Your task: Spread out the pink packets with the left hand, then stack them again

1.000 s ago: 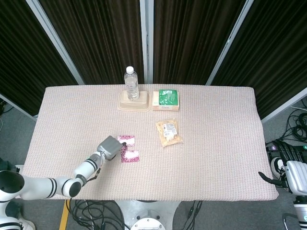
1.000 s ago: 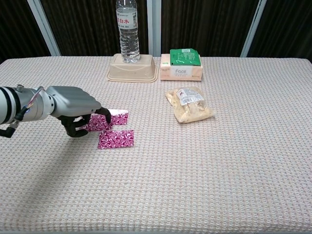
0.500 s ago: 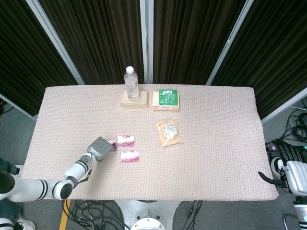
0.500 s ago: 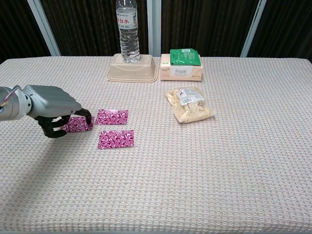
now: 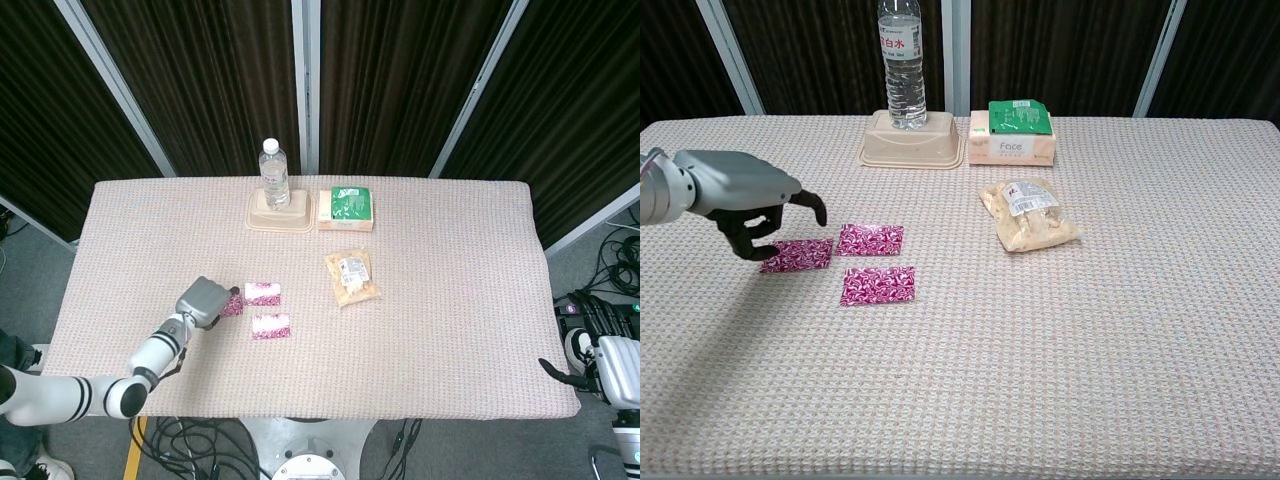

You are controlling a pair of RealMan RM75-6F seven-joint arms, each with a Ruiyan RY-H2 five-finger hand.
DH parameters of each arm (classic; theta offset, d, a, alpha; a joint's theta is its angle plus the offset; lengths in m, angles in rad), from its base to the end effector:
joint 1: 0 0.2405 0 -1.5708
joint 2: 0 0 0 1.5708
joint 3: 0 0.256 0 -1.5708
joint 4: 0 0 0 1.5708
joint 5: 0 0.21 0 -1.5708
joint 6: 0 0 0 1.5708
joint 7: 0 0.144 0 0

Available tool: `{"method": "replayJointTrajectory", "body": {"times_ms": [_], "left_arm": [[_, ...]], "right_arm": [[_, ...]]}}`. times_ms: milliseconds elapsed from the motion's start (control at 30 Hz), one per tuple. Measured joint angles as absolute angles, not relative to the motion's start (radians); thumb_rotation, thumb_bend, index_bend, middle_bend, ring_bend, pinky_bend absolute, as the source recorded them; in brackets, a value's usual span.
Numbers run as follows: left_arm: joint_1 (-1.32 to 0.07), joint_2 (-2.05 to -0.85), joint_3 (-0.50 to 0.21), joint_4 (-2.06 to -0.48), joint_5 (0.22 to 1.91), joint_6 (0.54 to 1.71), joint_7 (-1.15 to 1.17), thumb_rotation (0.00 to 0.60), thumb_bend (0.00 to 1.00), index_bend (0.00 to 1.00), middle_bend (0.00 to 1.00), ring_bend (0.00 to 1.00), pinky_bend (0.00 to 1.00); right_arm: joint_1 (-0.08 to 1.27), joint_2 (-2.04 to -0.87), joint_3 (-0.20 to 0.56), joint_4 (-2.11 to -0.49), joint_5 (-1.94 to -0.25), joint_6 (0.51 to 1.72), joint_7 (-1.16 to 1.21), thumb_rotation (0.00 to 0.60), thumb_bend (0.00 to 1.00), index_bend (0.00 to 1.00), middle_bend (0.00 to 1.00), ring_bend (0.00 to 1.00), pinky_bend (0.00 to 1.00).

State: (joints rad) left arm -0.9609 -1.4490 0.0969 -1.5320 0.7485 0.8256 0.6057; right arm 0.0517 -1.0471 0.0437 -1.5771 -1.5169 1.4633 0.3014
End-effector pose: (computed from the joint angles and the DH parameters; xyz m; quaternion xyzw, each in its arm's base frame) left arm -0.1833 0.3361 -0.0252 -0.8395 -0.3307 -0.1509 0.4039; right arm -0.3283 -0.1699 0.1820 0.5523 -0.4577 0.4303 0.5480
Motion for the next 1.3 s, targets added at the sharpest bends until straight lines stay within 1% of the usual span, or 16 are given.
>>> {"method": "replayJointTrajectory", "body": {"times_ms": [167,267,500,800,1100,1300], "left_arm": [[-0.938,-1.515,0.018,-1.453,0.774,0.829,0.486,0.6,0.34,0.34,0.91,0.9,0.98],[-0.936,-1.563,-0.017,-1.394,0.773,0.814,0.452,0.6,0.3,0.36,0.91,0.9,0.98],[-0.955,-1.672,-0.057,-1.281,0.707,0.788,0.471,0.6,0.23,0.39,0.92,0.91,0.98],[-0.984,-1.765,-0.097,-1.157,0.598,0.768,0.522,0.6,0.22,0.4,0.92,0.91,0.98],[-0.988,-1.816,-0.116,-1.091,0.574,0.756,0.543,0.6,0.22,0.41,0.92,0.91,0.98],[-0.983,-1.833,-0.124,-1.071,0.587,0.755,0.547,0.6,0.22,0.43,0.92,0.91,0.98]], "right_arm": [[0.057,-1.046,0.045,-1.575,-1.515,1.455,0.301,0.491,0.06,0.09,0.06,0.0,0.0],[0.058,-1.047,0.045,-1.572,-1.511,1.45,0.303,0.491,0.06,0.09,0.06,0.0,0.0],[0.062,-1.05,0.045,-1.563,-1.508,1.441,0.31,0.492,0.06,0.09,0.06,0.0,0.0],[0.062,-1.052,0.045,-1.551,-1.501,1.434,0.32,0.492,0.06,0.09,0.06,0.0,0.0],[0.062,-1.054,0.045,-1.54,-1.495,1.429,0.328,0.494,0.06,0.09,0.06,0.0,0.0],[0.061,-1.056,0.044,-1.535,-1.493,1.428,0.332,0.484,0.06,0.09,0.06,0.0,0.0]]}}
